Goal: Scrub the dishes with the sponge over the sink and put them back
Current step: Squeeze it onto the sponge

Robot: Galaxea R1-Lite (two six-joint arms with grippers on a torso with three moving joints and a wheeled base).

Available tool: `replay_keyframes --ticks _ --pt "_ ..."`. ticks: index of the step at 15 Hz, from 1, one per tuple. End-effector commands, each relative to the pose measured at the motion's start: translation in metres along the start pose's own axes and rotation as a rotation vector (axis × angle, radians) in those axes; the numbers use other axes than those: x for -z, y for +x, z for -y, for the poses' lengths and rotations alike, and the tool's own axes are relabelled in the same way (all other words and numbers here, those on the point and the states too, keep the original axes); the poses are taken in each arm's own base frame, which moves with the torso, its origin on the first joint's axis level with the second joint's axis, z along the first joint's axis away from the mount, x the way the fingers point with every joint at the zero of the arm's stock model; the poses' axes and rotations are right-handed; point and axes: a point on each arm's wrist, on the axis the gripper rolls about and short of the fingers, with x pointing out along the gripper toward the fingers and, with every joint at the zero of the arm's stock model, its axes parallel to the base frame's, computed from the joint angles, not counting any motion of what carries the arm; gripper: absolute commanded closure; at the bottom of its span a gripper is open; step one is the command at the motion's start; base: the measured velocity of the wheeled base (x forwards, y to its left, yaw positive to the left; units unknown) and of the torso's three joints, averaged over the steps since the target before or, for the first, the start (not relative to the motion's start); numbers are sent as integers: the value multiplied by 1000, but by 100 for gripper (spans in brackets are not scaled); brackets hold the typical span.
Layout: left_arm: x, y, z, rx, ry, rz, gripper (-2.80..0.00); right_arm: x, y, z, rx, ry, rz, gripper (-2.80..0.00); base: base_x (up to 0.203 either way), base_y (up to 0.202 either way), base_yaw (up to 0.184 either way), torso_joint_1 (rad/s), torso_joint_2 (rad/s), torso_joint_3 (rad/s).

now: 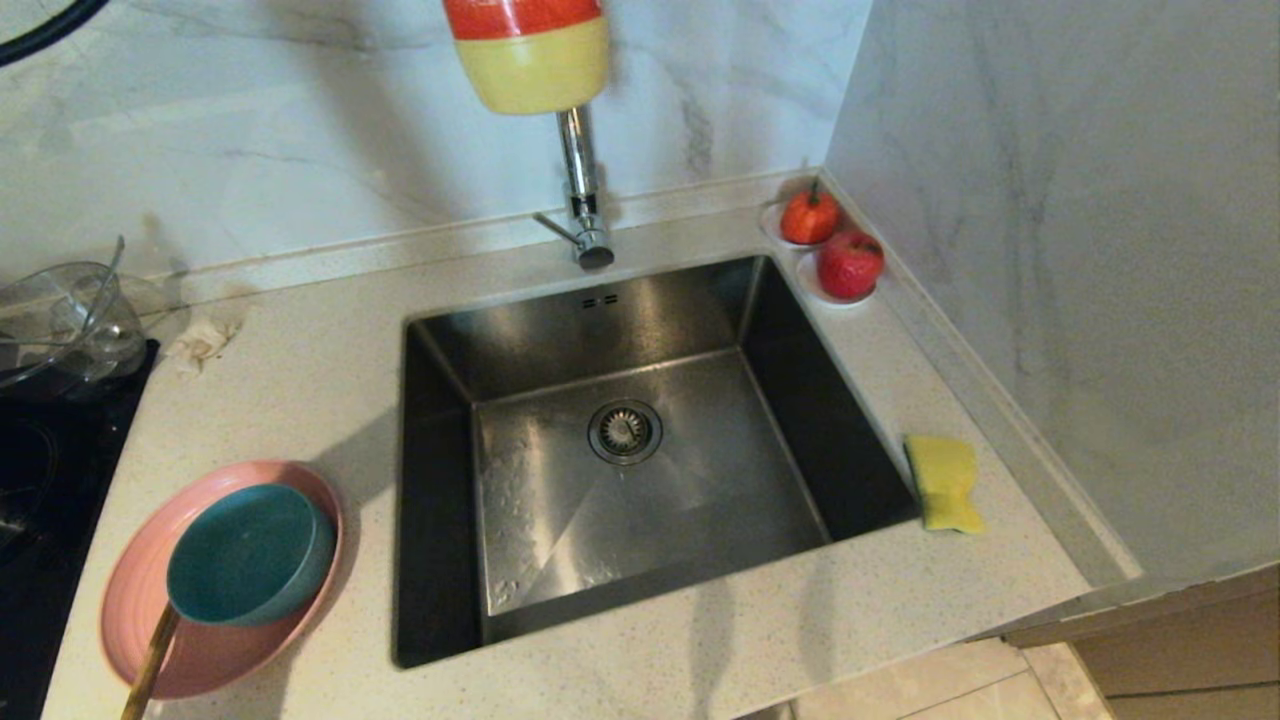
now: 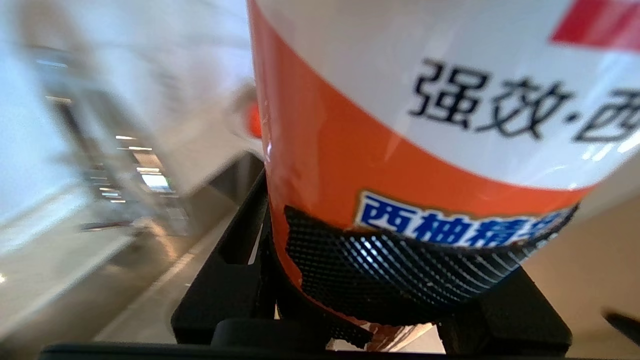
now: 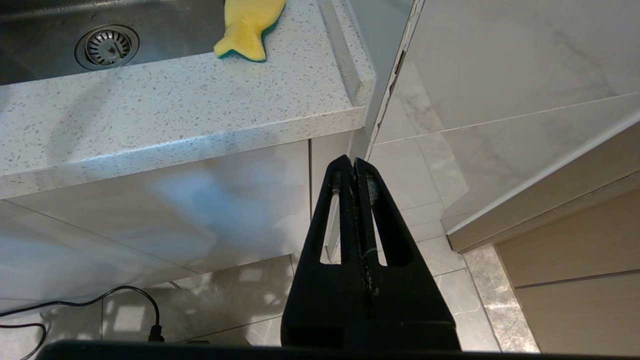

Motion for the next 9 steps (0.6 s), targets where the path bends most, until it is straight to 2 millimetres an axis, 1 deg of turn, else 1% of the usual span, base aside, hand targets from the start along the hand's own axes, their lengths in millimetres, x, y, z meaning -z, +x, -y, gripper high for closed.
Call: replay_keyframes --ticks 1,5,9 --pt "15 19 13 49 -1 -66 0 0 0 0 -1 0 -1 0 0 0 0 0 0 0" --pt "43 48 36 88 20 -176 0 0 0 0 -1 -1 1 0 0 0 0 0 0 0" --pt "70 74 59 98 99 -254 0 0 0 0 0 -1 1 0 0 0 0 0 0 0"
